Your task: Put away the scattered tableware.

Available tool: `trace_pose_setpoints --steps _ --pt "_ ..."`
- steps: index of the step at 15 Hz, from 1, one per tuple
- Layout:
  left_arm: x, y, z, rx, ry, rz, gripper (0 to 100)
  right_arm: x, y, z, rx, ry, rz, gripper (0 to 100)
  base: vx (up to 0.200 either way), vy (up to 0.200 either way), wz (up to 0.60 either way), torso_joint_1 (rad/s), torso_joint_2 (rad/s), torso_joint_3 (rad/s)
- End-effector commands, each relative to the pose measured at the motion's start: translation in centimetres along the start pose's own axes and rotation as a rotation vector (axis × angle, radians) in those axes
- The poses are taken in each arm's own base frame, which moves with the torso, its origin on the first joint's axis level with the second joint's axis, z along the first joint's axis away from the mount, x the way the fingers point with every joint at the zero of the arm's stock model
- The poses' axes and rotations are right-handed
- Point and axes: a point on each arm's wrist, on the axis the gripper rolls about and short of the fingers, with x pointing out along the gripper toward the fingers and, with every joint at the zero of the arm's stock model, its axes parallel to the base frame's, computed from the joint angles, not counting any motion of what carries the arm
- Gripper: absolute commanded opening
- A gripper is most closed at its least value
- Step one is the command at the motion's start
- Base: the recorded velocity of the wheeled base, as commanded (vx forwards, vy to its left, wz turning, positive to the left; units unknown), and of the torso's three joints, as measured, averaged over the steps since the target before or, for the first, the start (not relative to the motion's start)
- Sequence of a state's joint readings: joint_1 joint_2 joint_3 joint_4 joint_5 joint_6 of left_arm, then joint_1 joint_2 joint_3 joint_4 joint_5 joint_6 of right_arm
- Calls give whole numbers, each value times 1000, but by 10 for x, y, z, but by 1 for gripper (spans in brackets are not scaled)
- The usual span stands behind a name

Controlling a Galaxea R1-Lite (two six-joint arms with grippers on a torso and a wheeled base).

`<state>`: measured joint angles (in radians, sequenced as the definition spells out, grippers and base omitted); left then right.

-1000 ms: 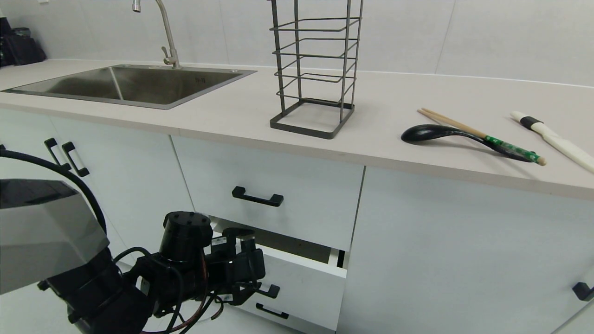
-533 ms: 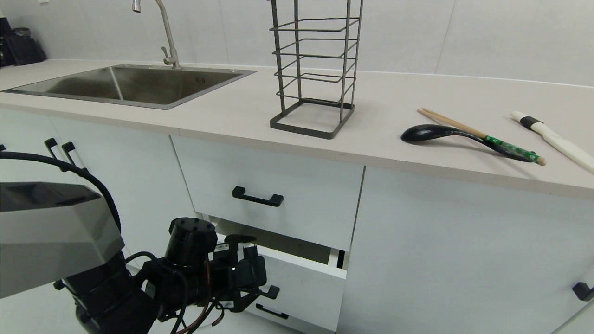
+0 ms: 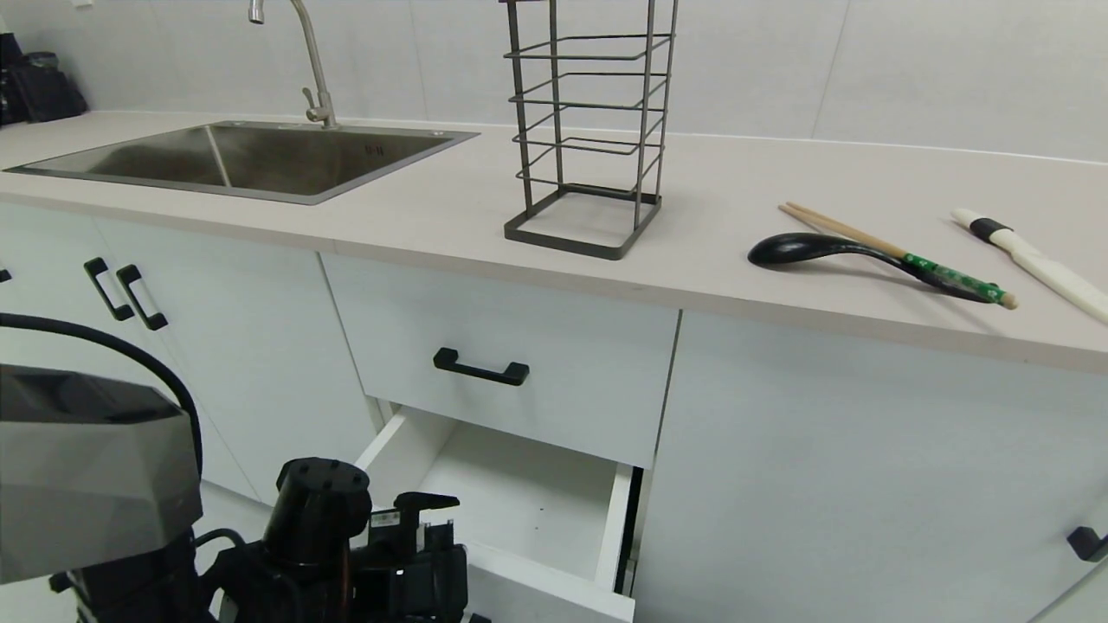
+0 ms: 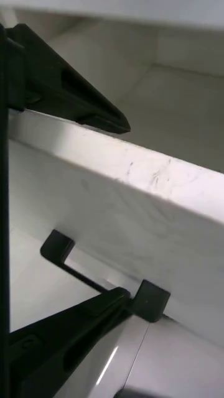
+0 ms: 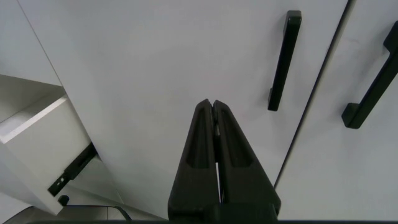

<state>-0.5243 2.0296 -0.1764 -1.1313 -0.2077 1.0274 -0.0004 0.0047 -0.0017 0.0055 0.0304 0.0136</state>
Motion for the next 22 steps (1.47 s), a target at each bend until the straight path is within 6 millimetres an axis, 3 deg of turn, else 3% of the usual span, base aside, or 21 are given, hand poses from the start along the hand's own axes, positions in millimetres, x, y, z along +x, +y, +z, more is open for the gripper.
trace_pose_setpoints --steps 1,5,9,18,22 --pt "-20 -21 -6 -1 3 -26 100 0 0 0 0 2 1 0 0 0 0 0 0 0" --pt "-28 -23 0 36 -37 -7 100 0 0 0 0 2 1 0 0 0 0 0 0 0" --pt "-32 -32 22 111 -123 -29 100 0 0 0 0 2 1 0 0 0 0 0 0 0" --pt "-36 -44 39 167 -188 -78 100 0 0 0 0 2 1 0 0 0 0 0 0 0" --pt "-57 -38 51 175 -260 -8 100 0 0 0 0 2 1 0 0 0 0 0 0 0"
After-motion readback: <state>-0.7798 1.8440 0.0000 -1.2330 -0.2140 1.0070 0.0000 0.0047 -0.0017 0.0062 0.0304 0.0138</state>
